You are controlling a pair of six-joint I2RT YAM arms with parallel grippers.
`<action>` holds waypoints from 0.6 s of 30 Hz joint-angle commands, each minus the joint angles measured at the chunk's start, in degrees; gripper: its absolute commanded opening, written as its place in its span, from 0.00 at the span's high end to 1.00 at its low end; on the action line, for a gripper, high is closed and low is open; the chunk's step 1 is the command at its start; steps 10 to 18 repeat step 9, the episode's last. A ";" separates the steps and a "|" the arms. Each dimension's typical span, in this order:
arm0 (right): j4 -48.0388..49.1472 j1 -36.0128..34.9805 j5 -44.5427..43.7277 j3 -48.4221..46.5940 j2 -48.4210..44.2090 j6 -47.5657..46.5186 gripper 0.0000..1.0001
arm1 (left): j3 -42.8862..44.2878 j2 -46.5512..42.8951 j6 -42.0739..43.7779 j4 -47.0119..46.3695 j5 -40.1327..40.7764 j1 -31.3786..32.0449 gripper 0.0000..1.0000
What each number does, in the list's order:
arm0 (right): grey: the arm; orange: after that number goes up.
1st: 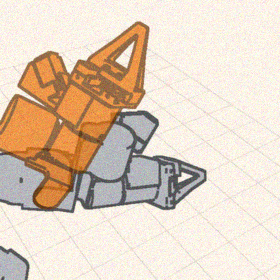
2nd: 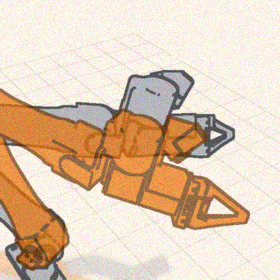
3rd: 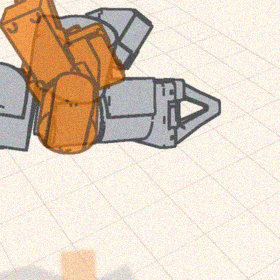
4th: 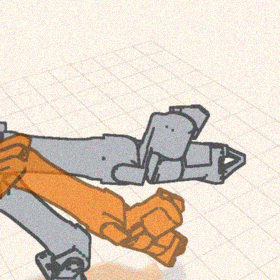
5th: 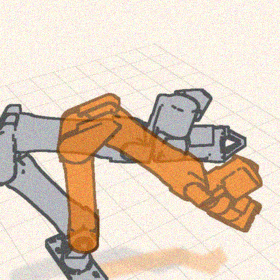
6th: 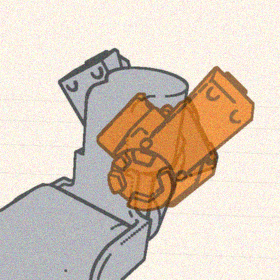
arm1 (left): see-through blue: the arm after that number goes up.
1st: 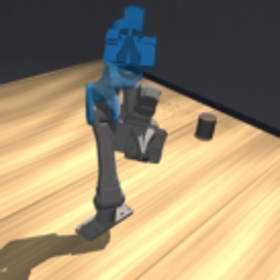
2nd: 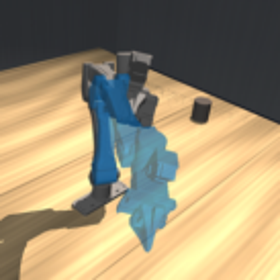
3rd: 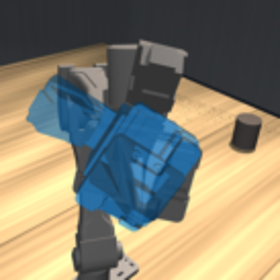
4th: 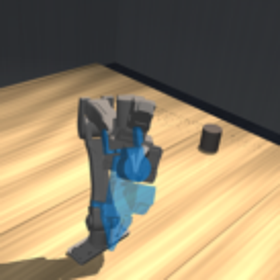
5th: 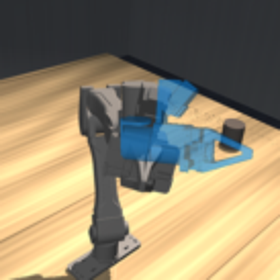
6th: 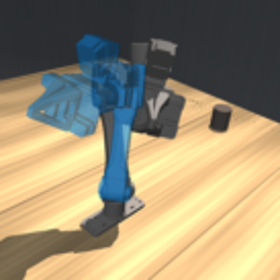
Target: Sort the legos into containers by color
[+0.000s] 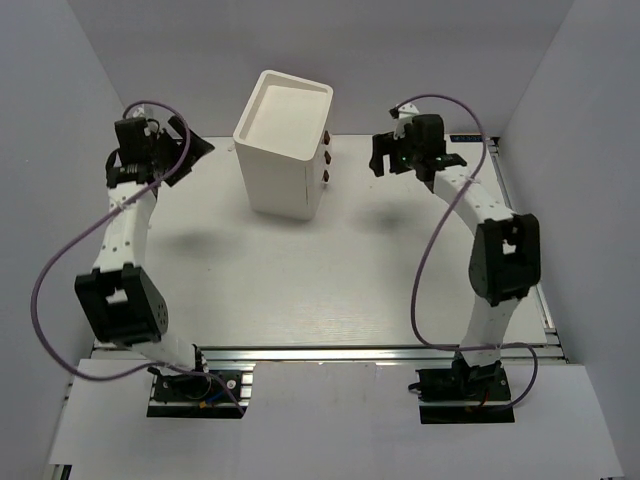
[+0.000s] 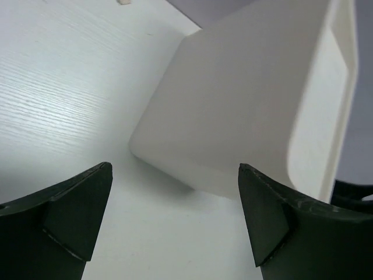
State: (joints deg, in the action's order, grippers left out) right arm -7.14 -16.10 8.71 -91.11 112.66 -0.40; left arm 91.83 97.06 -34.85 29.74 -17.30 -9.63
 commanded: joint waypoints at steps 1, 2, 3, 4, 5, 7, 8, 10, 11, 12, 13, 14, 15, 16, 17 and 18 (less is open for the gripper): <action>-6.22 -0.69 0.07 2.85 -8.23 -5.48 0.11 | -11.55 -12.89 0.58 -10.44 -5.80 1.72 0.02; -6.83 -0.78 1.65 4.09 -11.03 -5.40 0.11 | -15.15 -15.90 0.40 -12.84 -7.12 1.72 0.02; -7.97 -0.78 1.83 5.23 -12.36 -4.96 0.11 | -21.72 -18.80 0.66 -16.34 -9.31 1.72 0.02; -8.94 -0.69 3.06 6.89 -14.64 -4.78 0.11 | -24.65 -24.14 1.36 -17.42 -10.11 1.72 0.02; -9.64 -0.69 3.15 7.52 -15.62 -4.43 0.10 | -27.12 -26.46 1.89 -18.04 -10.82 2.24 0.02; -9.13 -0.52 2.46 11.01 -19.21 -2.77 0.11 | -32.75 -30.59 4.69 -18.31 -12.75 2.25 0.02; -7.38 -0.51 2.19 12.96 -20.80 -2.76 0.11 | -33.99 -33.83 5.66 -17.70 -12.85 2.25 0.02; -4.06 -0.51 2.01 14.45 -22.03 -3.11 0.10 | -35.30 -35.17 6.80 -16.48 -13.11 2.25 0.02; -4.06 -0.51 2.01 14.45 -22.03 -3.11 0.10 | -35.30 -35.17 6.80 -16.48 -13.11 2.25 0.02; -4.06 -0.51 2.01 14.45 -22.03 -3.11 0.10 | -35.30 -35.17 6.80 -16.48 -13.11 2.25 0.02; -4.06 -0.51 2.01 14.45 -22.03 -3.11 0.10 | -35.30 -35.17 6.80 -16.48 -13.11 2.25 0.02; -4.06 -0.51 2.01 14.45 -22.03 -3.11 0.10 | -35.30 -35.17 6.80 -16.48 -13.11 2.25 0.02; -4.06 -0.51 2.01 14.45 -22.03 -3.11 0.10 | -35.30 -35.17 6.80 -16.48 -13.11 2.25 0.02; -4.06 -0.51 2.01 14.45 -22.03 -3.11 0.10 | -35.30 -35.17 6.80 -16.48 -13.11 2.25 0.02; -4.06 -0.51 2.01 14.45 -22.03 -3.11 0.10 | -35.30 -35.17 6.80 -16.48 -13.11 2.25 0.02; -4.06 -0.51 2.01 14.45 -22.03 -3.11 0.10 | -35.30 -35.17 6.80 -16.48 -13.11 2.25 0.02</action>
